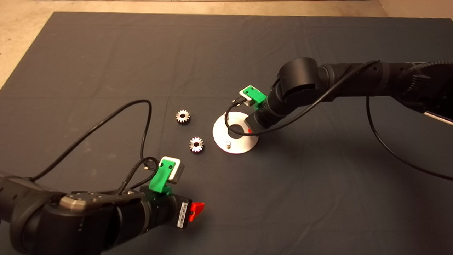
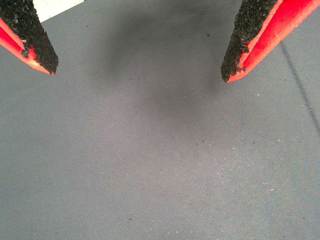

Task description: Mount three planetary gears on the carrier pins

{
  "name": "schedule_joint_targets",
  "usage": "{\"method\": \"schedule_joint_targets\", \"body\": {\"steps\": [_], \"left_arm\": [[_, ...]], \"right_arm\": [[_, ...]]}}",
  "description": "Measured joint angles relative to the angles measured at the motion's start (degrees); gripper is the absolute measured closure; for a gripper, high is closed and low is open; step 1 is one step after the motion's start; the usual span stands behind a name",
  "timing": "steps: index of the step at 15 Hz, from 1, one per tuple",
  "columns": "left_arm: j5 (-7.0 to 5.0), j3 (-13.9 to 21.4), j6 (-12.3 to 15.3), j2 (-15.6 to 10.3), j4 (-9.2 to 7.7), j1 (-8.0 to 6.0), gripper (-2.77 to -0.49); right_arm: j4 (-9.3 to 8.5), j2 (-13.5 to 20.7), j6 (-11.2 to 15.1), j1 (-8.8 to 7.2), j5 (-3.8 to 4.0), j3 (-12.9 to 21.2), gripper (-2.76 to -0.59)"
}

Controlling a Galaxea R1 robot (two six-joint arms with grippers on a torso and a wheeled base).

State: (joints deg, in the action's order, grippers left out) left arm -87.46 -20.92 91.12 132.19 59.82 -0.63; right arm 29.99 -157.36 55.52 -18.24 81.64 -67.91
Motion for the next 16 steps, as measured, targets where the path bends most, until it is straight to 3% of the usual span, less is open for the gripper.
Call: {"method": "schedule_joint_targets", "body": {"steps": [8, 10, 16], "left_arm": [[-0.01, 0.0, 0.0, 0.0, 0.0, 0.0, -2.35], [0.0, 0.0, 0.0, 0.0, 0.01, 0.0, -2.35], [0.0, 0.0, 0.0, -0.2, 0.01, 0.0, -2.35]], "right_arm": [[0.02, -0.2, -0.31, 0.02, 0.2, -0.02, -1.06], [0.13, -0.48, -0.61, 0.35, 0.57, -0.3, -1.11], [0.16, -0.5, -0.65, 0.57, 0.61, -0.63, -1.25]]}}
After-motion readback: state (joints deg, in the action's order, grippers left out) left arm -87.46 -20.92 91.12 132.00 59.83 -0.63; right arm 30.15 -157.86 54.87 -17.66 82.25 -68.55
